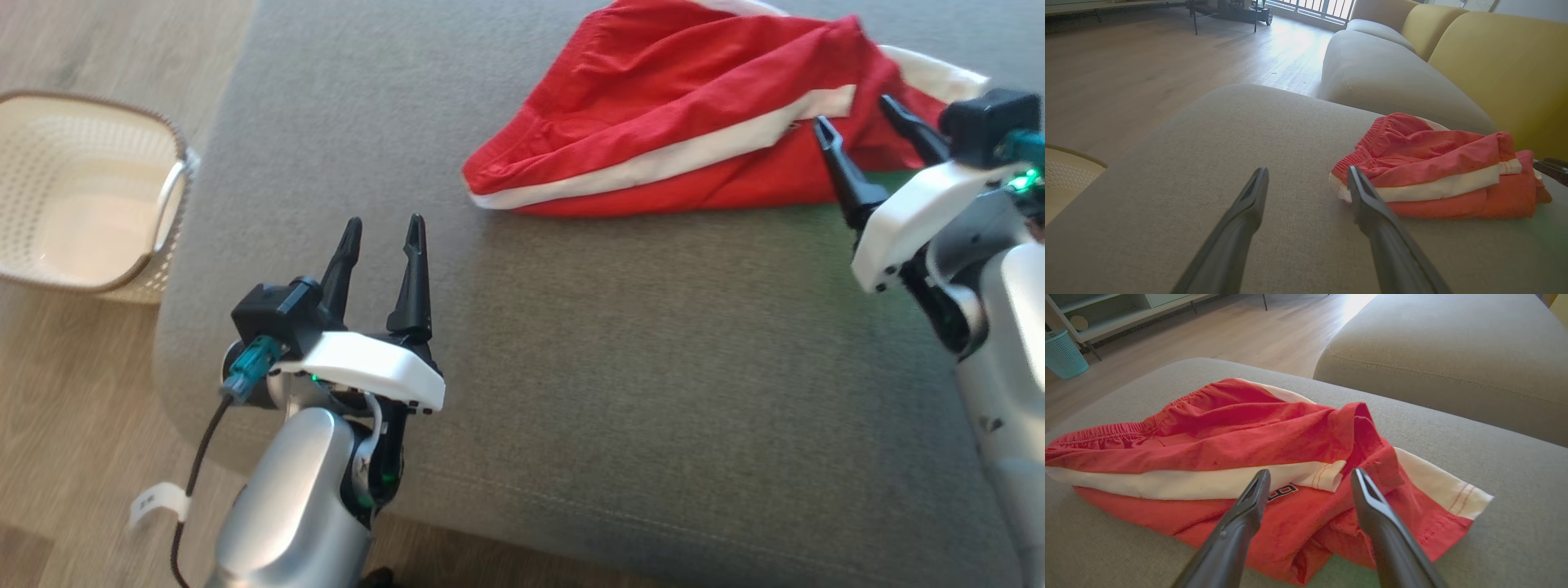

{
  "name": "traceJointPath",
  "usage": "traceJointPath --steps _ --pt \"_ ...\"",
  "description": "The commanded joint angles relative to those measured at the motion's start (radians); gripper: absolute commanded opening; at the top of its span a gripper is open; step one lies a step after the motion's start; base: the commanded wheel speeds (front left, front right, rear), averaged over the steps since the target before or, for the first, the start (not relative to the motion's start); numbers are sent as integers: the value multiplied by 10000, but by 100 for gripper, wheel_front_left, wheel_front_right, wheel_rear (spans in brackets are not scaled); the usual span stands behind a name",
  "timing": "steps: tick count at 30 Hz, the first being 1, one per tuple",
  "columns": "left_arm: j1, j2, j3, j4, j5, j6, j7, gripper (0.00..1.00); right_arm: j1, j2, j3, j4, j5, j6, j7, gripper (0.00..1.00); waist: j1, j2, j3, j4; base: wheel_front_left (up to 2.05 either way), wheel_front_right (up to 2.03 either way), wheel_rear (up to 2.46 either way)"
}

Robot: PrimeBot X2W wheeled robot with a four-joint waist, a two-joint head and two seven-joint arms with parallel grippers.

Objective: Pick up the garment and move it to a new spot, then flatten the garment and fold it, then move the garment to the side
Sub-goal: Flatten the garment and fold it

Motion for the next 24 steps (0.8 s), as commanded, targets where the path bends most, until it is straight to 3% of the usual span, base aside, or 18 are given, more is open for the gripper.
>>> traceJointPath --steps 1,24 --pt "-173 150 202 -344 -85 110 -121 100 -353 -72 137 -113 159 -4 75 100 0 0 185 225 0 0 0" --pt "-510 149 -351 -284 -439 365 -122 100 -1564 -990 1227 1634 2000 -4 -7 100 0 0 500 496 0 0 0"
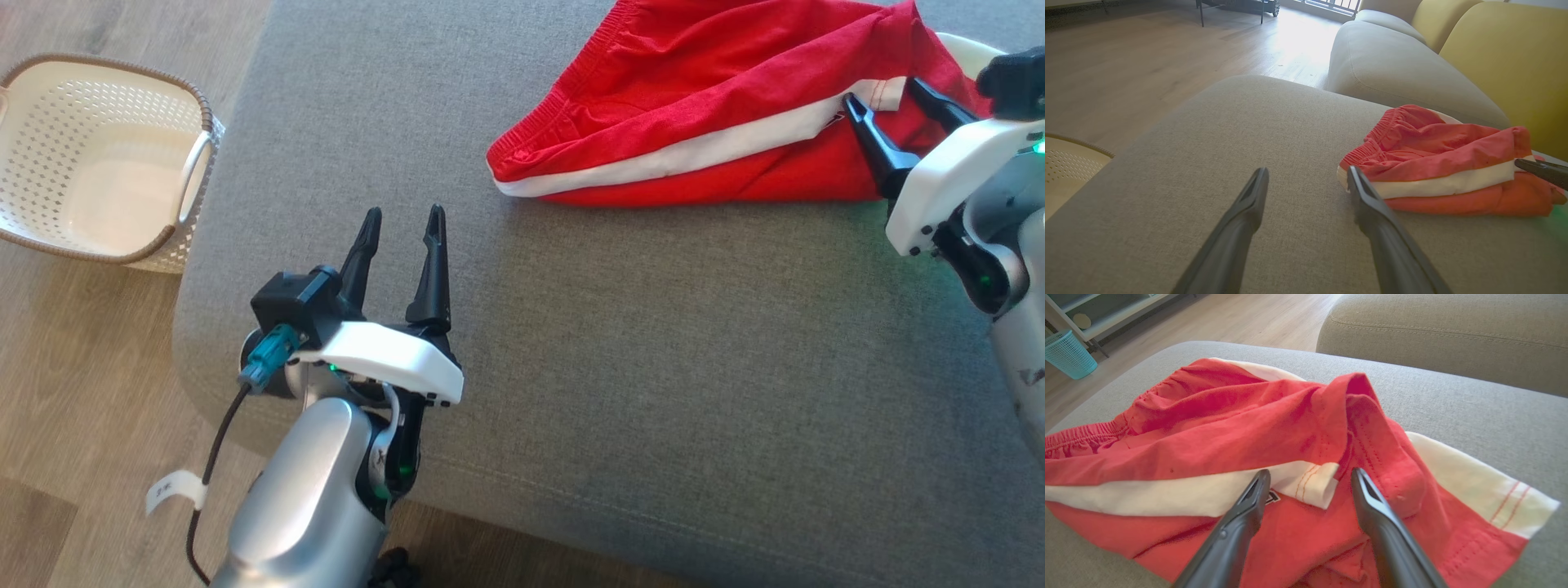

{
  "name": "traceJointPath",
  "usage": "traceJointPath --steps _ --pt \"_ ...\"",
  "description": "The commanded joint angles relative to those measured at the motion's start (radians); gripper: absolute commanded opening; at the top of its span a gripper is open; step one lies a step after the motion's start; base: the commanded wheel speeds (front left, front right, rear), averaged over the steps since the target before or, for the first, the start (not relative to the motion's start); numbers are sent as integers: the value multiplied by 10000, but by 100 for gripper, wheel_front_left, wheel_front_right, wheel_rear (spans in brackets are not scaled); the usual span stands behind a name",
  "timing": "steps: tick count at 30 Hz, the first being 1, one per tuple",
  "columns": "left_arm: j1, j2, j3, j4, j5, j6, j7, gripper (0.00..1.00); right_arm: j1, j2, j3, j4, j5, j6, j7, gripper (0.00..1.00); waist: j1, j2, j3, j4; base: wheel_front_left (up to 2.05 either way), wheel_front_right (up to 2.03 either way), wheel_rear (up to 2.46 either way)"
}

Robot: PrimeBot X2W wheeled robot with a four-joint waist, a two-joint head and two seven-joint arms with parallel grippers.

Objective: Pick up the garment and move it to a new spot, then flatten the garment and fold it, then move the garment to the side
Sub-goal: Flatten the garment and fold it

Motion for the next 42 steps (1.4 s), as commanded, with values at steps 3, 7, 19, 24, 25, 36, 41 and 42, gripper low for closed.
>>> traceJointPath --steps 3,7,19,24,25,36,41,42 --pt "-159 155 206 -210 -115 55 -122 100 -179 -177 350 -205 278 -4 -144 100 0 0 -12 14 0 0 0" --pt "-156 155 193 -192 -125 61 -122 100 -244 -291 681 -155 553 -4 -131 100 0 0 0 18 0 0 0" --pt "-247 155 226 32 -104 71 -122 100 -488 -552 1399 -74 1100 -4 -495 0 0 0 11 -103 0 0 0" --pt "-271 154 315 99 -74 82 -122 100 -532 -692 1532 -102 1235 -4 -783 0 0 0 -8 -207 0 0 0" --pt "-266 154 345 118 -62 80 -122 100 -521 -723 1511 -110 1260 -4 -860 0 0 0 -29 -237 0 0 0" --pt "-245 154 1056 391 360 -71 -122 100 150 -925 820 -745 1510 -4 -1431 0 0 0 -292 -975 0 0 0" --pt "-349 154 1326 454 653 -302 -122 100 557 -843 84 -1064 1413 -4 -1494 0 0 0 -247 -1390 0 0 0" --pt "-364 154 1353 458 705 -350 -122 100 619 -781 -81 -1100 1368 -4 -1489 0 0 0 -223 -1470 0 0 0"
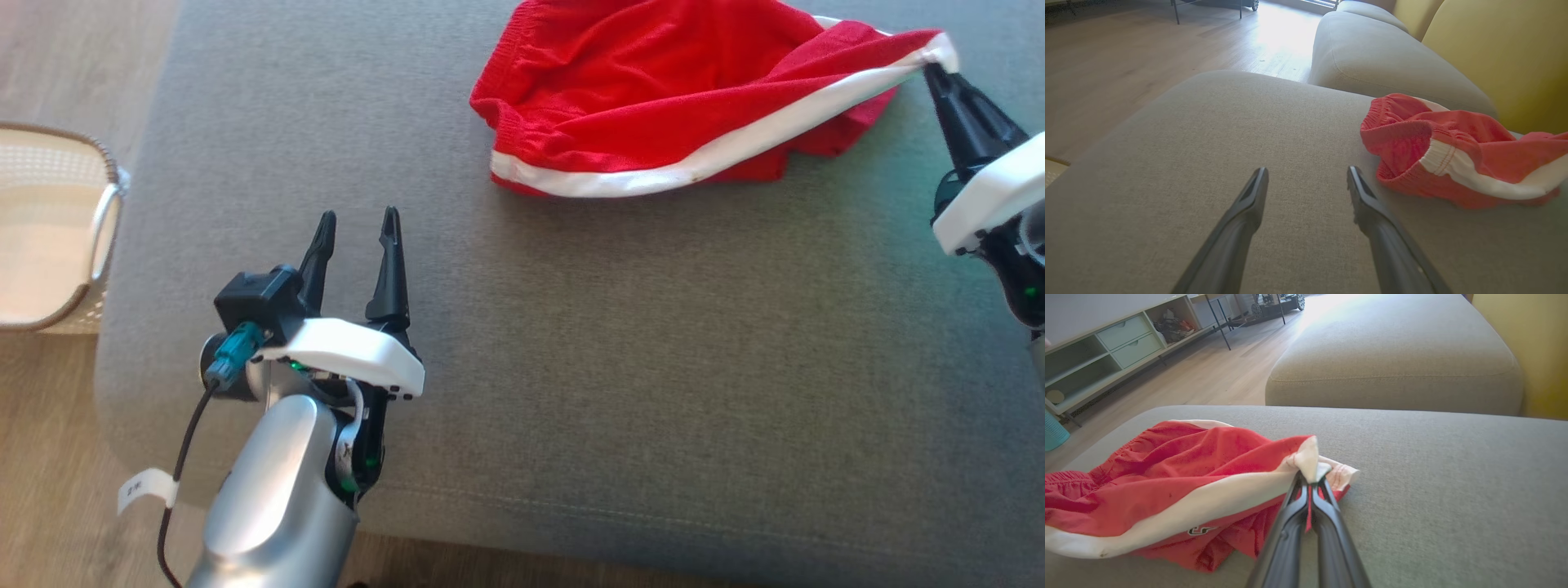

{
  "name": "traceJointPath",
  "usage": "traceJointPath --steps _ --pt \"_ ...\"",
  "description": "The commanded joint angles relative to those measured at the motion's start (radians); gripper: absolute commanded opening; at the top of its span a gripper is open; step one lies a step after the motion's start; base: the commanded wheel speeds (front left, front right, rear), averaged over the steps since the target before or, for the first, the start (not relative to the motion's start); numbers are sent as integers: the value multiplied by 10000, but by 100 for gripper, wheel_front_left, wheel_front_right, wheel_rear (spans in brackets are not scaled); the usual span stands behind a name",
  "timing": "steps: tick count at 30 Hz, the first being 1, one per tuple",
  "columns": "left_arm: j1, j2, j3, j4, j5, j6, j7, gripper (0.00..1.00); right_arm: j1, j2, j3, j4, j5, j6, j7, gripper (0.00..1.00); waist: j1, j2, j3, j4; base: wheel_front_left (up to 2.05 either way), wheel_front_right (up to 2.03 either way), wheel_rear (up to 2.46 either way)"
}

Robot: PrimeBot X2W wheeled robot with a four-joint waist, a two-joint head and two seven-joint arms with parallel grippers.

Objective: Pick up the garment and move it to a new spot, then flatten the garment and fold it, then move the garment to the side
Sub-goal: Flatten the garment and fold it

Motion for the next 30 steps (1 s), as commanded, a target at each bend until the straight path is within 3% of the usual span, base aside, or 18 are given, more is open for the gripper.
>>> traceJointPath --steps 1,6,13,20,30 --pt "-363 164 366 -217 172 -110 -122 100 148 38 -212 -404 -105 -4 -82 0 0 0 76 -221 0 0 0" --pt "-539 164 263 -50 579 -483 -122 100 309 385 -594 -573 -388 -4 29 0 0 0 257 -524 0 0 0" --pt "-1041 338 -794 535 1636 -1768 -122 100 310 782 -792 -621 -663 -4 135 0 0 0 323 -730 0 0 0" --pt "-1564 417 -946 1107 1957 -1967 -122 100 211 994 -793 -559 -796 -4 182 0 0 0 281 -868 0 0 0" --pt "-1914 553 -1050 1158 1591 -2389 -122 100 190 996 -826 -460 -889 -4 215 0 0 0 251 -919 0 0 0"
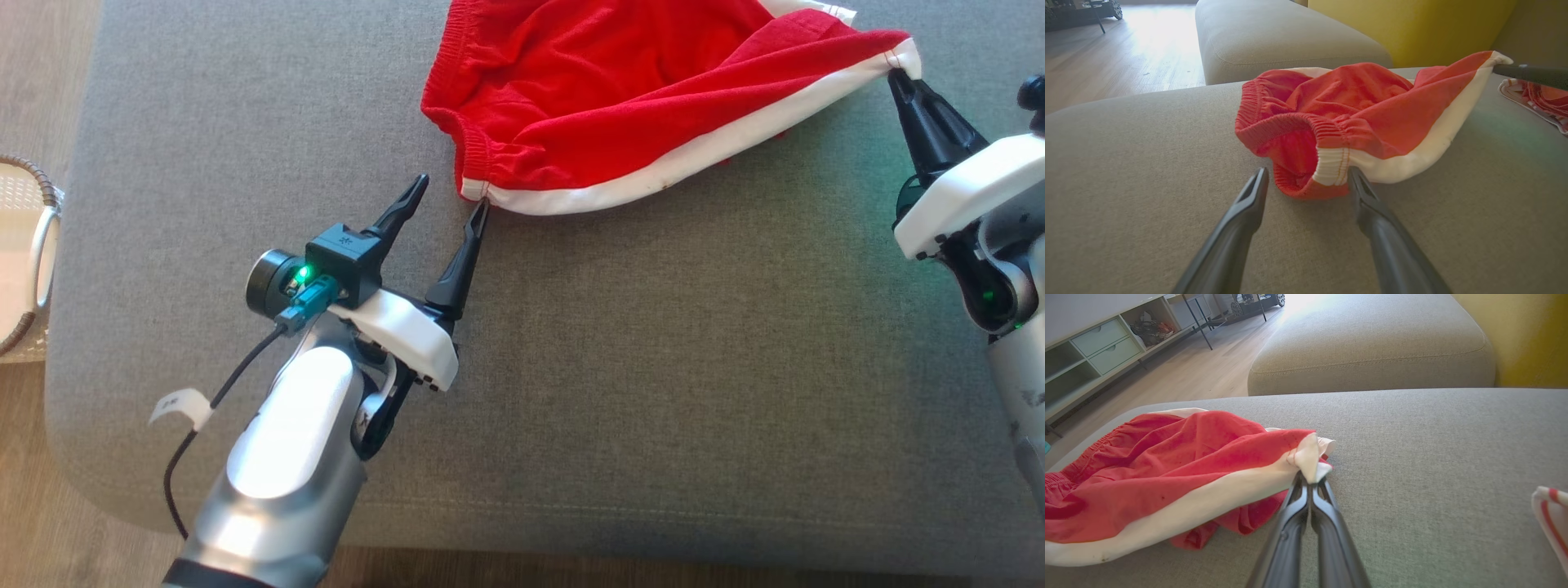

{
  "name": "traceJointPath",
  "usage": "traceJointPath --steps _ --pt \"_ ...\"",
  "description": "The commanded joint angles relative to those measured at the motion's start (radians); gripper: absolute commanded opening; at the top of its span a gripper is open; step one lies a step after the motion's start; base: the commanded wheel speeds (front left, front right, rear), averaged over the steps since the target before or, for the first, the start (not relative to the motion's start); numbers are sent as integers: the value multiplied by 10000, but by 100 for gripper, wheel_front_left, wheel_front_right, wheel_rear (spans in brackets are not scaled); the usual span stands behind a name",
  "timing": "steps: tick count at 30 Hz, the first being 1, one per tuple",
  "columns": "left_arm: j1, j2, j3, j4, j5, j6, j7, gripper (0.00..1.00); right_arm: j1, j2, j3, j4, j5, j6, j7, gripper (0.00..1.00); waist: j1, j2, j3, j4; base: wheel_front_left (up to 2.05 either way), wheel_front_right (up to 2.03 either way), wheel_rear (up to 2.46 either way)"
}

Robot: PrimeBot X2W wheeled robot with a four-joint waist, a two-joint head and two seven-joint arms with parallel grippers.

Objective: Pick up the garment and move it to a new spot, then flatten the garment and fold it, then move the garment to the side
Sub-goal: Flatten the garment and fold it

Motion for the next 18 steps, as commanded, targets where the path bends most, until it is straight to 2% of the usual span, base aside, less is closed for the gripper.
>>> traceJointPath --steps 1,18 --pt "-339 269 233 -240 -82 -34 -122 100 -66 10 19 -280 -95 -4 18 0 0 0 6 2 0 0 0" --pt "-1122 311 -801 411 -952 -145 -122 100 -160 98 140 -152 -129 -4 -12 0 0 0 56 -129 0 0 0"
